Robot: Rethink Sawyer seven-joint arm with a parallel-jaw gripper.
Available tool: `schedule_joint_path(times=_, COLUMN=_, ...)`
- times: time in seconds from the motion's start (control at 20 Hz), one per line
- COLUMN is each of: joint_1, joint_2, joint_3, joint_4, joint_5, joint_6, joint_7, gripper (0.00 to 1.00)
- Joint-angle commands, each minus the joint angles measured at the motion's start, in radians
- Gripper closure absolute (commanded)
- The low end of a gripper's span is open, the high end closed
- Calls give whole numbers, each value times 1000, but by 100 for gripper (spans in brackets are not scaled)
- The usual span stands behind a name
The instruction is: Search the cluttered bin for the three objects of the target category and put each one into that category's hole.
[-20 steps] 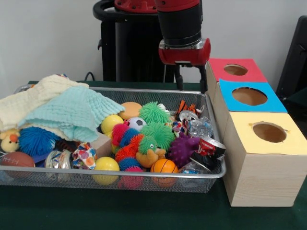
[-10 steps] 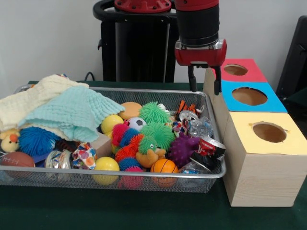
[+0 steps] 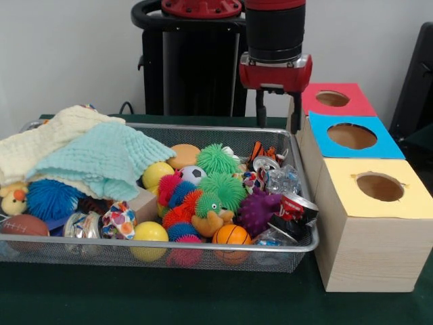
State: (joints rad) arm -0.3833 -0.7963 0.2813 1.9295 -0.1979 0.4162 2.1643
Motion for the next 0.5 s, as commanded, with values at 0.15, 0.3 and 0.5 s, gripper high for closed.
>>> schedule_joint_path(times=0.15, joint_1=2, joint_2=17, joint_3=-113, joint_4=-79, joint_5=60, joint_6=-27, joint_7=182, gripper=0)
schedule_joint_path(times=0.3, joint_1=22, joint_2=19, joint_3=-141, joint_4=-75, joint_5=68, joint_6=-42, joint_7=197, gripper=0)
schedule_joint_path(times=0.5, joint_1=111, joint_2=52, joint_3=-234, joint_4=-122, joint_5=73, joint_6=-39, joint_7=253, gripper=0)
